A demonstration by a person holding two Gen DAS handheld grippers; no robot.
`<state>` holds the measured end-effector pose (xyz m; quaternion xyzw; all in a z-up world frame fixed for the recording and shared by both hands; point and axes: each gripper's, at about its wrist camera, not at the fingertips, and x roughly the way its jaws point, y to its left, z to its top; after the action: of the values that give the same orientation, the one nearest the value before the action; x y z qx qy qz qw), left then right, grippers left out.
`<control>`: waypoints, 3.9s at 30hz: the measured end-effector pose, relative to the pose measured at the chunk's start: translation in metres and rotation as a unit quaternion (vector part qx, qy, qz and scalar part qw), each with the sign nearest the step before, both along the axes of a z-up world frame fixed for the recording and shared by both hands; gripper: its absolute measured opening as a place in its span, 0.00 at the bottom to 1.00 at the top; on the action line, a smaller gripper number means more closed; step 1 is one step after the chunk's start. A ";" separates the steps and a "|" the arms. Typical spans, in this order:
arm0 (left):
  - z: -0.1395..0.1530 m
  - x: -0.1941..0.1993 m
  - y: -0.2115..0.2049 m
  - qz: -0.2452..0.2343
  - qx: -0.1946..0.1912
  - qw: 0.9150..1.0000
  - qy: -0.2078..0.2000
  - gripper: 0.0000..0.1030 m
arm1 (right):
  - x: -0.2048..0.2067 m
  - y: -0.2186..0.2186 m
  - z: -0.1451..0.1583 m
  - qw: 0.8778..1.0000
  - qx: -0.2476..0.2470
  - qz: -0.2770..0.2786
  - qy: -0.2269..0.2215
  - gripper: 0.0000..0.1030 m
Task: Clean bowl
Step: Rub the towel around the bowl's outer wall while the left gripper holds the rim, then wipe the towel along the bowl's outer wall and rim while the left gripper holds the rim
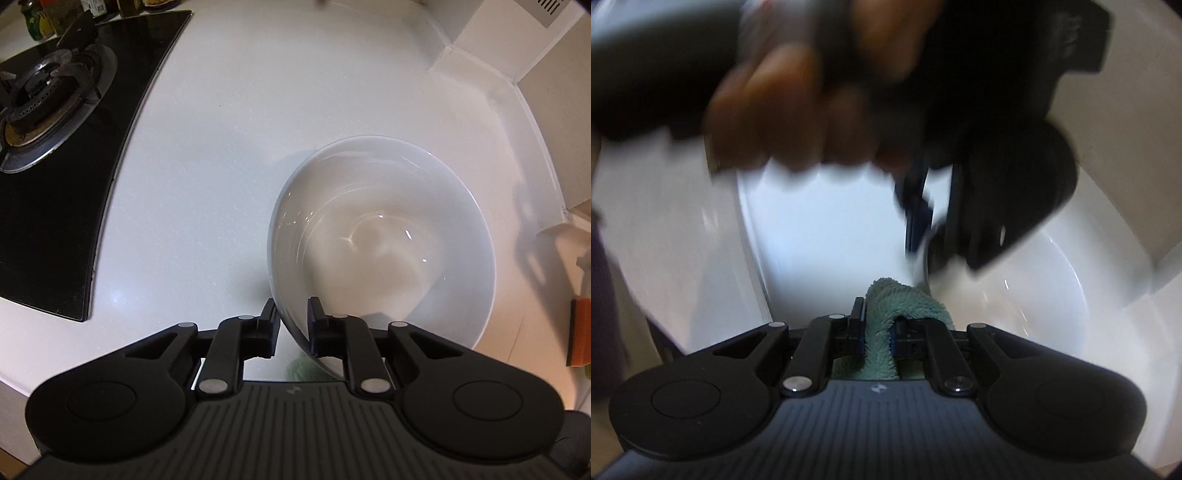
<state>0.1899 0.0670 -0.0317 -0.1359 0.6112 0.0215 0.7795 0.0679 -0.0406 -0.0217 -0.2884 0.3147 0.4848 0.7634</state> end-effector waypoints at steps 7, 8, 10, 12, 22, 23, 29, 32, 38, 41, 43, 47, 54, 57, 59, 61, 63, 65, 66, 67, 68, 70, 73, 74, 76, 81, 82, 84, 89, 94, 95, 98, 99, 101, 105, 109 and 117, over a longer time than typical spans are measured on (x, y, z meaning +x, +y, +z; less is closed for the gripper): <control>0.001 0.010 0.009 -0.004 0.015 1.000 -0.005 0.10 | 0.011 -0.069 0.025 0.997 -0.067 -0.037 0.022 0.08; 0.001 0.010 0.008 -0.004 0.017 1.000 -0.006 0.10 | 0.020 -0.080 0.025 0.994 -0.095 -0.055 0.002 0.08; 0.001 0.010 0.005 -0.007 0.024 1.000 -0.009 0.09 | 0.042 -0.093 0.021 0.988 -0.129 -0.079 -0.030 0.08; 0.001 0.011 0.001 -0.007 0.033 0.999 -0.012 0.09 | 0.058 -0.090 0.014 0.986 -0.144 -0.066 -0.055 0.08; 0.001 0.004 0.002 0.004 0.050 0.999 -0.018 0.06 | 0.012 -0.036 -0.007 0.964 -0.235 0.081 -0.088 0.08; 0.001 0.002 0.002 0.005 0.052 0.998 -0.019 0.06 | 0.008 -0.032 -0.008 0.965 -0.234 0.084 -0.080 0.08; 0.000 -0.002 -0.001 0.004 0.053 0.998 -0.019 0.07 | -0.006 -0.014 0.000 0.980 -0.178 0.089 -0.028 0.08; 0.000 -0.005 -0.002 0.000 0.047 0.999 -0.019 0.09 | -0.012 -0.002 0.000 0.985 -0.142 0.094 -0.017 0.08; 0.000 -0.005 0.004 -0.001 0.029 0.999 -0.018 0.11 | 0.004 0.046 -0.014 0.996 -0.057 0.064 -0.010 0.07; -0.001 -0.004 0.005 -0.001 0.023 1.000 -0.017 0.11 | 0.012 0.044 -0.010 0.999 -0.006 0.034 0.012 0.07; -0.001 -0.005 0.005 -0.001 0.022 1.000 -0.018 0.11 | 0.015 0.034 -0.002 0.999 0.013 0.024 0.029 0.07; -0.001 -0.004 0.004 0.001 0.022 1.000 -0.019 0.11 | 0.015 0.000 0.021 0.998 -0.037 0.031 0.035 0.08; -0.003 -0.006 0.003 0.000 0.026 0.999 -0.023 0.11 | 0.058 -0.034 0.011 0.955 -0.271 0.040 -0.111 0.08; -0.003 -0.006 0.003 0.001 0.028 0.999 -0.023 0.11 | 0.089 -0.020 -0.002 0.943 -0.286 0.083 -0.149 0.08; -0.004 -0.005 0.003 0.002 0.028 0.999 -0.022 0.11 | 0.099 -0.002 -0.011 0.922 -0.297 0.151 -0.195 0.08; -0.004 -0.005 0.003 0.003 0.029 0.999 -0.022 0.11 | 0.104 0.009 -0.022 0.893 -0.305 0.237 -0.233 0.08; -0.004 -0.006 0.002 0.004 0.031 0.999 -0.023 0.11 | 0.109 0.011 -0.031 0.866 -0.323 0.293 -0.246 0.08; -0.005 -0.005 0.002 0.006 0.034 0.999 -0.023 0.09 | 0.101 0.007 -0.034 0.837 -0.344 0.337 -0.258 0.08; -0.005 -0.005 0.002 0.008 0.035 0.999 -0.023 0.08 | 0.099 0.004 -0.035 0.829 -0.348 0.354 -0.258 0.09; -0.006 -0.004 0.002 0.010 0.034 0.999 -0.023 0.07 | 0.098 0.002 -0.037 0.826 -0.348 0.361 -0.256 0.09; -0.006 -0.003 0.003 0.011 0.033 0.999 -0.022 0.06 | 0.094 -0.001 -0.038 0.823 -0.351 0.368 -0.251 0.09; -0.007 -0.001 0.004 0.014 0.030 0.999 -0.021 0.06 | 0.086 -0.011 -0.037 0.822 -0.358 0.373 -0.238 0.09; -0.007 0.000 0.003 0.015 0.032 0.999 -0.021 0.06 | 0.074 -0.026 -0.037 0.835 -0.364 0.356 -0.210 0.09; -0.007 0.001 0.002 0.016 0.034 0.999 -0.020 0.06 | 0.068 -0.027 -0.036 0.849 -0.355 0.342 -0.190 0.09; -0.007 0.001 0.002 0.018 0.036 0.999 -0.020 0.06 | 0.053 -0.029 -0.033 0.878 -0.331 0.314 -0.148 0.09; -0.006 0.000 -0.002 0.021 0.045 0.999 -0.021 0.07 | 0.024 -0.028 -0.024 0.928 -0.256 0.254 -0.088 0.08; -0.006 0.000 -0.003 0.019 0.048 0.998 -0.021 0.07 | 0.021 -0.027 -0.023 0.933 -0.247 0.249 -0.084 0.08; -0.006 0.000 -0.006 0.014 0.055 0.998 -0.024 0.08 | 0.015 -0.020 -0.023 0.946 -0.216 0.228 -0.073 0.08; -0.006 -0.003 -0.007 0.007 0.062 0.998 -0.028 0.08 | 0.006 -0.004 -0.025 0.961 -0.178 0.205 -0.060 0.07; -0.006 -0.006 -0.008 0.003 0.059 0.998 -0.030 0.09 | 0.005 0.017 -0.019 0.974 -0.108 0.195 -0.052 0.07; -0.006 -0.006 -0.007 0.004 0.058 0.998 -0.031 0.09 | 0.009 0.022 -0.017 0.978 -0.084 0.183 -0.047 0.07; -0.007 -0.004 -0.003 0.008 0.047 0.998 -0.029 0.09 | 0.021 0.019 -0.011 0.986 -0.053 0.158 -0.028 0.07; -0.007 -0.004 -0.003 0.008 0.047 0.998 -0.030 0.09 | 0.024 0.016 -0.009 0.987 -0.047 0.152 -0.022 0.07; -0.007 -0.005 -0.005 0.005 0.051 0.998 -0.035 0.10 | 0.031 -0.002 0.002 0.989 -0.046 0.140 0.001 0.08; -0.007 -0.008 -0.009 0.006 0.057 0.997 -0.045 0.13 | 0.050 -0.042 0.027 0.992 -0.064 0.103 0.027 0.08; -0.007 -0.007 -0.010 0.003 0.064 0.997 -0.048 0.13 | 0.085 -0.063 0.049 0.994 -0.101 0.034 0.002 0.09; -0.008 -0.005 -0.011 -0.002 0.071 0.996 -0.050 0.11 | 0.189 -0.048 0.045 0.989 -0.071 -0.127 0.000 0.09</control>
<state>0.1845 0.0564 -0.0395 -0.0802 0.5690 0.0564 0.8165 0.2574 -0.0884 0.0230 -0.2996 0.3824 0.3603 0.7964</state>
